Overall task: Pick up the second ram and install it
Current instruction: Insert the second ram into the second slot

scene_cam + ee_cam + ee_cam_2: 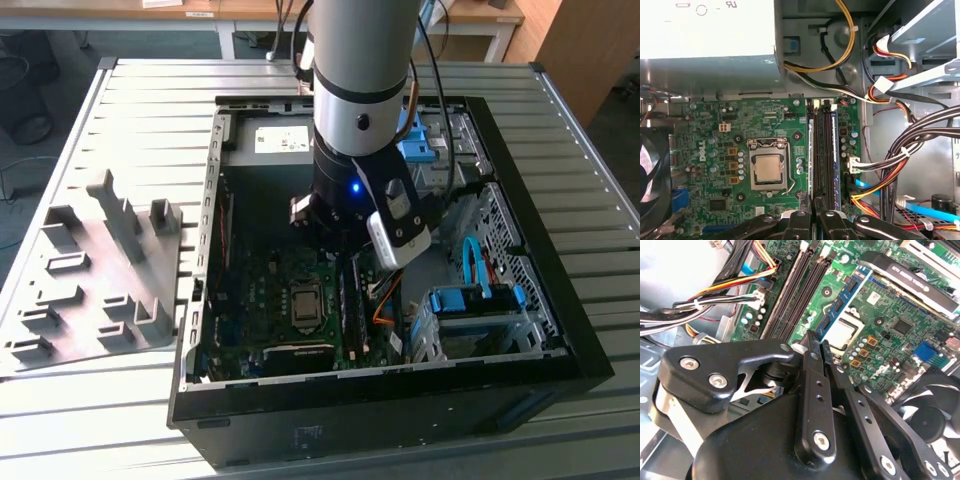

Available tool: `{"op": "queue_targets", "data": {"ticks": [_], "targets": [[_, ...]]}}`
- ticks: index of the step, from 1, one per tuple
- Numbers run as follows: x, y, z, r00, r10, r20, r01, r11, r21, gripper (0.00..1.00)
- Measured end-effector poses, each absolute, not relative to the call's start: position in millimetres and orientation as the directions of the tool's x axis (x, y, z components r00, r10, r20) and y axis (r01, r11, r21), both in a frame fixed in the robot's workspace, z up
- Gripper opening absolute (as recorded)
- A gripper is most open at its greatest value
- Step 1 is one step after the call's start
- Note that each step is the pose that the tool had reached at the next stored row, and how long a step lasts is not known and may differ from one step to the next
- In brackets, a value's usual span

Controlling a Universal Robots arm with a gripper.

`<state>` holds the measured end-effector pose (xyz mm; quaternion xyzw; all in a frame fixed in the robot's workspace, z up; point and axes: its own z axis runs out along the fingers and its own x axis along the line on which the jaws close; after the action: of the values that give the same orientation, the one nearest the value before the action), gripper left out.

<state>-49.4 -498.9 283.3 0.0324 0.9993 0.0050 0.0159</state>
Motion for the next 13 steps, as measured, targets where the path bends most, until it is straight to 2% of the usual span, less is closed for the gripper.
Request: {"op": "queue_targets", "data": {"ticks": [13], "targets": [[-49.4,-498.9,282.9,-0.994,0.107,-0.031,0.107,0.994,0.011,0.14]]}}
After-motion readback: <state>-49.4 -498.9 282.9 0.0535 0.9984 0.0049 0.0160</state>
